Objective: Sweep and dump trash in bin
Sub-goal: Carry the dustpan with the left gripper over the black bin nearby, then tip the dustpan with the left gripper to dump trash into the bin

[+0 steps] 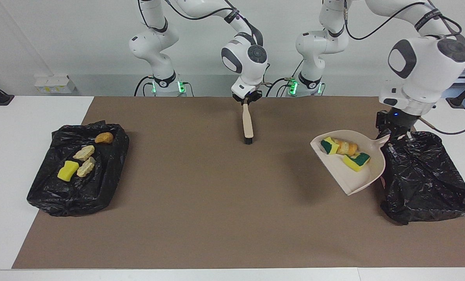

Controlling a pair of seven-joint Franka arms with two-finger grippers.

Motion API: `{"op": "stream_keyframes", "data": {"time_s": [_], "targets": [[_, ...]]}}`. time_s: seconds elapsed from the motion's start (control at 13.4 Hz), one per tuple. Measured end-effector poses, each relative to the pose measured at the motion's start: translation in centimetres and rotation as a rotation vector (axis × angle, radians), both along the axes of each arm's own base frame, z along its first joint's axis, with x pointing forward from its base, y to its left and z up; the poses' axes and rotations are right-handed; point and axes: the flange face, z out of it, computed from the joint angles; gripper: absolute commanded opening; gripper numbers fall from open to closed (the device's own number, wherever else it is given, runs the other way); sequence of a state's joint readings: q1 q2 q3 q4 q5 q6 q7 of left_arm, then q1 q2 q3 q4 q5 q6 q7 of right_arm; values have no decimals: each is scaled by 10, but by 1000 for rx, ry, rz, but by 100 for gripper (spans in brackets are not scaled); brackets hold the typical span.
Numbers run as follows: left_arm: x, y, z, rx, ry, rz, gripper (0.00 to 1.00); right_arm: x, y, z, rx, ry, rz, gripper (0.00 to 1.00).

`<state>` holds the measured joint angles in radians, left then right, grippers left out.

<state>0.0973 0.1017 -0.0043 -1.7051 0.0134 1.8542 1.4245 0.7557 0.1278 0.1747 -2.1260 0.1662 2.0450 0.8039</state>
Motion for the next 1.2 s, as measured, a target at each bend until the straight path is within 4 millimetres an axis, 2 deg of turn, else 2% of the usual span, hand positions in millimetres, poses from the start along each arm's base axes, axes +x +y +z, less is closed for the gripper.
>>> {"op": "stream_keyframes", "data": {"time_s": [0.15, 0.22, 0.45, 0.6, 0.82, 1.05, 1.2], "targets": [[8, 63, 12, -4, 22, -29, 0, 4, 0, 5, -10, -21, 17, 100], [12, 88, 18, -1, 15, -50, 0, 6, 1, 9, -18, -26, 26, 100], [18, 145, 26, 18, -9, -90, 0, 22, 1, 38, -23, -31, 17, 100], [17, 177, 30, 30, -24, -80, 0, 47, -13, 68, -19, -39, -9, 100], [20, 205, 37, 118, -23, -82, 0, 90, -57, 124, 8, -48, -8, 100], [28, 215, 40, 278, -17, -134, 0, 129, -111, 174, 40, -50, 20, 100], [36, 219, 31, 380, 6, -174, 0, 154, -154, 202, 72, -71, 58, 100]]}}
